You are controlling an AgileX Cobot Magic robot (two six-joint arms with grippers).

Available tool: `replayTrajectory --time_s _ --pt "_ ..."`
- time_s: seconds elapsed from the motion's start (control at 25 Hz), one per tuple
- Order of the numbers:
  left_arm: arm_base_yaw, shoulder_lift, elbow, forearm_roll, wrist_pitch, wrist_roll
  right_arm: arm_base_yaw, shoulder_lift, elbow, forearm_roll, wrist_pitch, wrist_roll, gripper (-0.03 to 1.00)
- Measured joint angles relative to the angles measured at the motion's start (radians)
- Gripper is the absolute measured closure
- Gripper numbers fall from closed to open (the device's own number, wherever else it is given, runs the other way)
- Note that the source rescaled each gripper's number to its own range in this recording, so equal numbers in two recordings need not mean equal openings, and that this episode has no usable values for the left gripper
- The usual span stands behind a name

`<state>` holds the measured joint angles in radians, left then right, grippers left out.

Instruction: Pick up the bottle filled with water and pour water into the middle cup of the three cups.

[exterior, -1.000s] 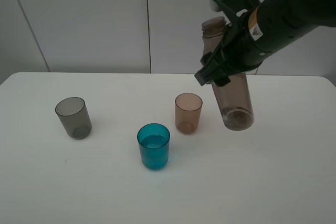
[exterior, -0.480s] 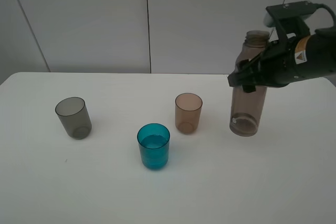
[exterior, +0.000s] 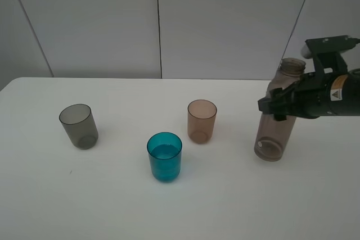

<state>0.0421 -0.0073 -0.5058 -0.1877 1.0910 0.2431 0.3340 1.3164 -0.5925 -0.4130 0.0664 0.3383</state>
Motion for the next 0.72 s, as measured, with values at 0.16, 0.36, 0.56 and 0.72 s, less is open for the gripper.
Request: replayTrajectory --time_s 0.16,0.36,0.56,0.72 --pt "0.000 0.000 0.000 0.000 0.000 0.000 -0.004 0.000 0.030 0.001 -0.035 -0.030 0.97" --pt "0.000 0.000 0.000 0.000 0.000 0.000 -0.004 0.000 0.053 0.001 -0.089 -0.050 0.97" --pt "0.000 0.000 0.000 0.000 0.000 0.000 -0.004 0.000 0.053 0.001 -0.090 -0.050 0.97" --pt "0.000 0.000 0.000 0.000 0.000 0.000 -0.004 0.000 0.053 0.009 -0.066 -0.050 0.97"
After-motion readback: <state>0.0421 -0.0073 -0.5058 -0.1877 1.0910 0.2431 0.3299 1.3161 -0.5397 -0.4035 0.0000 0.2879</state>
